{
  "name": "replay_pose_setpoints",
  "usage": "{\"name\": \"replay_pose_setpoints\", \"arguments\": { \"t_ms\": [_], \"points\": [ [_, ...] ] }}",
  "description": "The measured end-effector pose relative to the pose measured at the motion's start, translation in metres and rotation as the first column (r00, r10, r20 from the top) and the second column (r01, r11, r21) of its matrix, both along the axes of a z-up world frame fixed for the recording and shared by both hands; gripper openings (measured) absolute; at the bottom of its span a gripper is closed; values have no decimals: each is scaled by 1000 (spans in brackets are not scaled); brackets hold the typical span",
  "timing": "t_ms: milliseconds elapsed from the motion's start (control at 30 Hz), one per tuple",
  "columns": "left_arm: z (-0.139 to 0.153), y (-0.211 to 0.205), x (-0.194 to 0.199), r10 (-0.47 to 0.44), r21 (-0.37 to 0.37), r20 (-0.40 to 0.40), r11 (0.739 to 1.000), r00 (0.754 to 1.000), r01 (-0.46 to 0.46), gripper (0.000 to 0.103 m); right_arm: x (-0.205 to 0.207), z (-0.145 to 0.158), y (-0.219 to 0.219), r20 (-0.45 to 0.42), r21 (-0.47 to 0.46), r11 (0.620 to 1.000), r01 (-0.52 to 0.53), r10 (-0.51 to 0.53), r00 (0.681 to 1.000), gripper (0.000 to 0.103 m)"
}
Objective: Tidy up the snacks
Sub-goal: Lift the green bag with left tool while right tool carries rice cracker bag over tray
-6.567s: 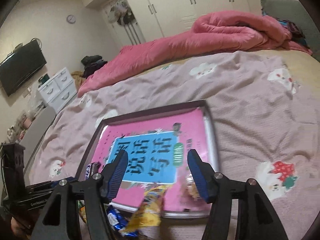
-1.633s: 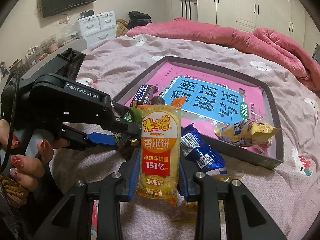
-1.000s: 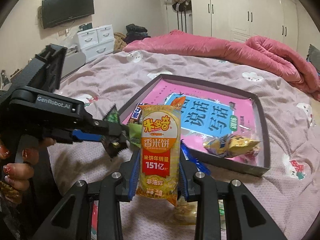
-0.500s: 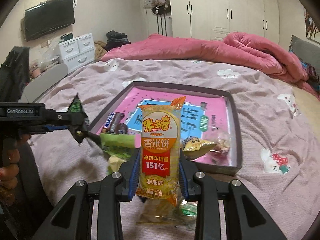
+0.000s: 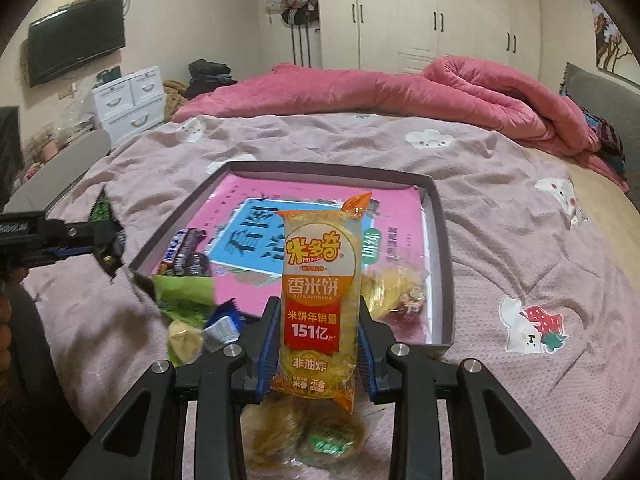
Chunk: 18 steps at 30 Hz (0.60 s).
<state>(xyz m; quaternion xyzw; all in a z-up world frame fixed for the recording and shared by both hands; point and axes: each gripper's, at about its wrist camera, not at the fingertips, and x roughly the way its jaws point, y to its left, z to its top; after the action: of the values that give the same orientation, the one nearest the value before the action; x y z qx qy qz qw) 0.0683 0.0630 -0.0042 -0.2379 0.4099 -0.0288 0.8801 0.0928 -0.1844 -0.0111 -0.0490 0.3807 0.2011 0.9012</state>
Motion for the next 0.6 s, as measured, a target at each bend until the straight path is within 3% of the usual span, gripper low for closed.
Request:
{"name": "replay_pose_setpoints", "arguments": {
  "t_ms": [600],
  "points": [
    [-1,2,20,11,51,12,999,1000,-12,35,31,-9,-12,-17,25,998,52,-52,999,34]
  ]
}}
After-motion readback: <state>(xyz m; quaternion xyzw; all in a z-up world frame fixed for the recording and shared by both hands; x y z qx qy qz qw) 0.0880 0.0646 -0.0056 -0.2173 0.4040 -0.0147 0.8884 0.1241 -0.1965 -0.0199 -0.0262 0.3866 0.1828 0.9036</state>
